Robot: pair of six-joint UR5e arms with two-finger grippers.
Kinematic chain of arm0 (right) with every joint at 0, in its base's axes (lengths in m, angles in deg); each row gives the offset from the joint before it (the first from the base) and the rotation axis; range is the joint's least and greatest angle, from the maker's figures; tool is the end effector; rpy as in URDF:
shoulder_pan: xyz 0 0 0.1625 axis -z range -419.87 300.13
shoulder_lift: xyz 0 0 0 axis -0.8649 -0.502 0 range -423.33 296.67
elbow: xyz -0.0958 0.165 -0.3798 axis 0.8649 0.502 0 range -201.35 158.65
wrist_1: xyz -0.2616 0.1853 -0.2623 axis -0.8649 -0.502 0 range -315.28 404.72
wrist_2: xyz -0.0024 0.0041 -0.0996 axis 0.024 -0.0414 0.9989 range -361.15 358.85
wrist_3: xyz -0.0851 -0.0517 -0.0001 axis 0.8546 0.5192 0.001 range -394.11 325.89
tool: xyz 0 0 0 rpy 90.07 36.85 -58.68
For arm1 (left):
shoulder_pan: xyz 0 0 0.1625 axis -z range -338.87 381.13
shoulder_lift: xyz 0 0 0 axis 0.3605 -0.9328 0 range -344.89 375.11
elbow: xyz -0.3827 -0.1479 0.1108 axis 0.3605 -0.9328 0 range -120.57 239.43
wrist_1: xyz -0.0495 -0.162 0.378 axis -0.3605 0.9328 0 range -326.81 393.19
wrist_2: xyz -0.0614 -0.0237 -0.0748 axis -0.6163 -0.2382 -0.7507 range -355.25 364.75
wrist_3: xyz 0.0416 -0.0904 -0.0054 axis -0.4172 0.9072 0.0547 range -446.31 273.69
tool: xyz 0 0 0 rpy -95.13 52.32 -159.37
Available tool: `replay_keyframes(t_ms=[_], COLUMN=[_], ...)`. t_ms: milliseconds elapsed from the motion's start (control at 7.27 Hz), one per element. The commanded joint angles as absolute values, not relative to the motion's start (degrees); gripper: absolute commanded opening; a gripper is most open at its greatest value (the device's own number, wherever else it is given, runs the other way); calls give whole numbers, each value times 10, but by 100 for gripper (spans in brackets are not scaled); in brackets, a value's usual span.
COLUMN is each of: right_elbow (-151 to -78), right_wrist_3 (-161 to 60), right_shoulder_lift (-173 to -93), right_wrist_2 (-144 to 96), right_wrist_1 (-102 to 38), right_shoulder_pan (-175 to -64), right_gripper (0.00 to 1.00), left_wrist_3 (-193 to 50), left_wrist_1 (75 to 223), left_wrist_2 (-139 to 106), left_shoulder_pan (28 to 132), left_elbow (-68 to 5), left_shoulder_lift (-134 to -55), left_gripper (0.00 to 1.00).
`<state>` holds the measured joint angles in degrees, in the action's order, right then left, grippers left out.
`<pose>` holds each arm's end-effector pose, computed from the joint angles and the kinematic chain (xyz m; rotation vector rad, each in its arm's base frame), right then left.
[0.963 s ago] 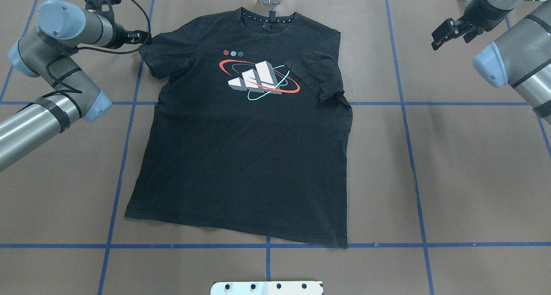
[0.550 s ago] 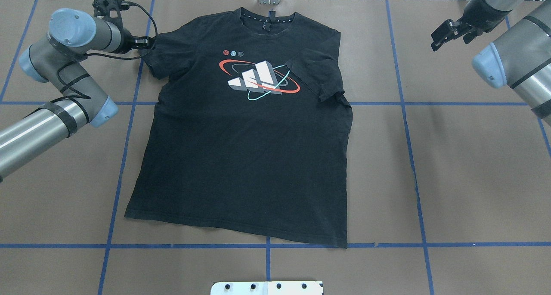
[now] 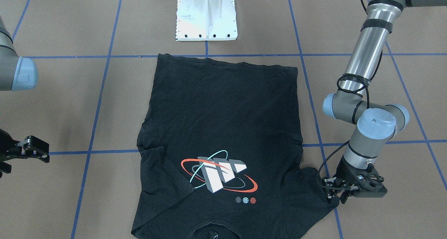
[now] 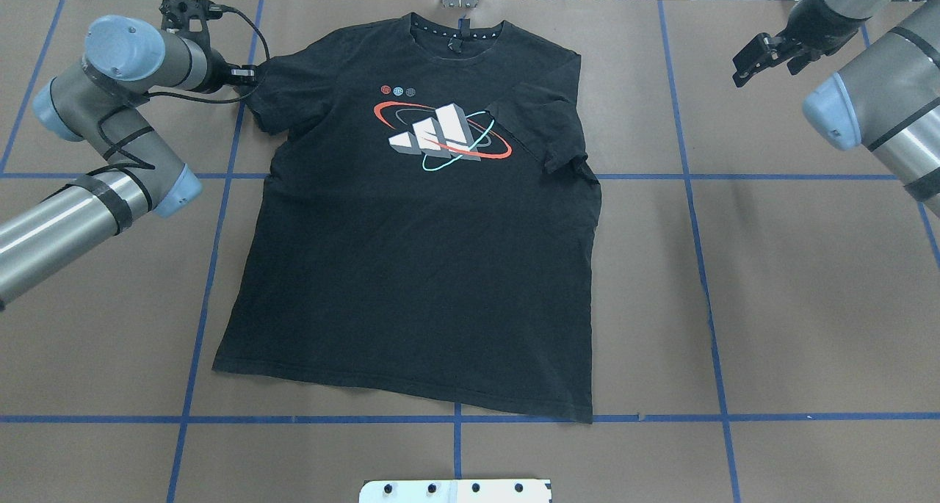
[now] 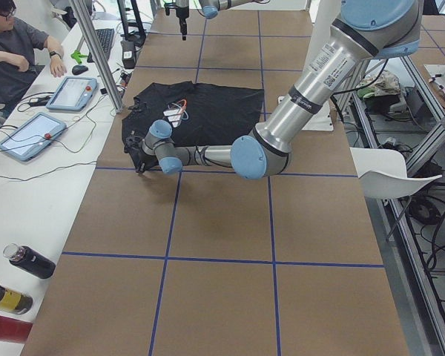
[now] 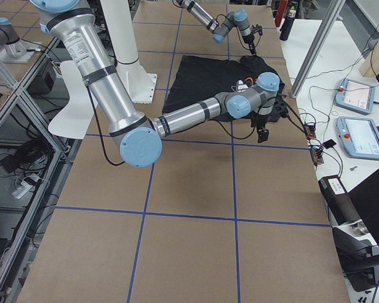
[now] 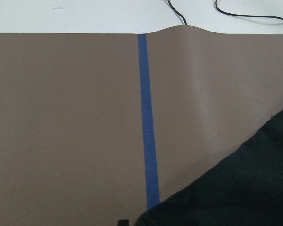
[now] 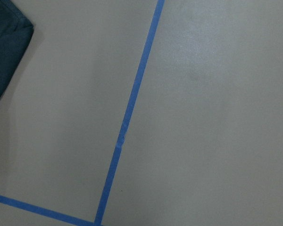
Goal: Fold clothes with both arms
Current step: 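Lift the right gripper away while the left gripper moves to the shirt's other shoulder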
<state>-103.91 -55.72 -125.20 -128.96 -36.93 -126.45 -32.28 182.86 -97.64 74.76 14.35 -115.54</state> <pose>-0.2090 -0.6643 0.4192 0.2038 -0.7836 -0.1970 0.3871 -0.7142 0.4875 0.5379 0.8245 -0.1786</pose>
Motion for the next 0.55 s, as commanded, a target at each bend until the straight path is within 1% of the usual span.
replay_keyframes(t_ms=[0,138,275,413], right_elbow=[-1037,-1037,-1037,-1037], right_wrist_3=[-558,-558,-558,-561], right_shoulder_lift=[-1250,-1249,-1249,-1249], right_wrist_2=[-1289,-1289,-1289,-1289], right_wrist_1=[-369,-369,-369,-369], right_shoulder_pan=[-1263,-1262,-1262,-1262], right_gripper=[100,100,100,100], left_wrist_3=[-331,-331,-330,-330], left_wrist_1=[1829,1829,1829,1829], left_wrist_2=[-976,-976,-976,-978], left_shoulder_pan=[749,749,749,749], left_elbow=[147,147,147,146], left_shoulder_lift=[-1155,-1155,-1156,-1156], left_gripper=[48,39,22,10])
